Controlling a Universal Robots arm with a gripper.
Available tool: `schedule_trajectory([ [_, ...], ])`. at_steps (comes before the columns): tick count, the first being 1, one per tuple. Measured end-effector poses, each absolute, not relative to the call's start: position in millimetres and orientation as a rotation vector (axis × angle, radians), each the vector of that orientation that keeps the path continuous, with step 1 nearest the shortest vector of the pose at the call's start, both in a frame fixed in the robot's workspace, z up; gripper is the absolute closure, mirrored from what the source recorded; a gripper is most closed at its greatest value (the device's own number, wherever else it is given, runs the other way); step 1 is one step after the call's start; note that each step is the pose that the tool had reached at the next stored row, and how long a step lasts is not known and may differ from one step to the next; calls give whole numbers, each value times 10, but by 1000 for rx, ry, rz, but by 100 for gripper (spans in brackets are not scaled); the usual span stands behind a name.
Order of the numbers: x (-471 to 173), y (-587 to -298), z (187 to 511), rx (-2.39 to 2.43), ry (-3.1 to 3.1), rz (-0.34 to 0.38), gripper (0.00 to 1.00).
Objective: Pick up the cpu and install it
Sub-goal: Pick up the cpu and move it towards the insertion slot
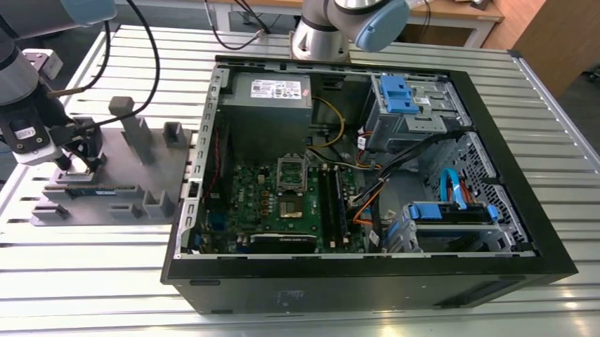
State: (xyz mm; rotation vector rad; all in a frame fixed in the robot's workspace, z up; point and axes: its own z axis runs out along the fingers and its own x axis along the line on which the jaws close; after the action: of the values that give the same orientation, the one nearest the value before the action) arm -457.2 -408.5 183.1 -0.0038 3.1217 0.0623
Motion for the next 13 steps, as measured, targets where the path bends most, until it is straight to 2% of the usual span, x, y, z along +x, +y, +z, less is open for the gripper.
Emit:
schedule_trajectory([
  [13,-4573,-4085,1825,-4,3122,62,47],
])
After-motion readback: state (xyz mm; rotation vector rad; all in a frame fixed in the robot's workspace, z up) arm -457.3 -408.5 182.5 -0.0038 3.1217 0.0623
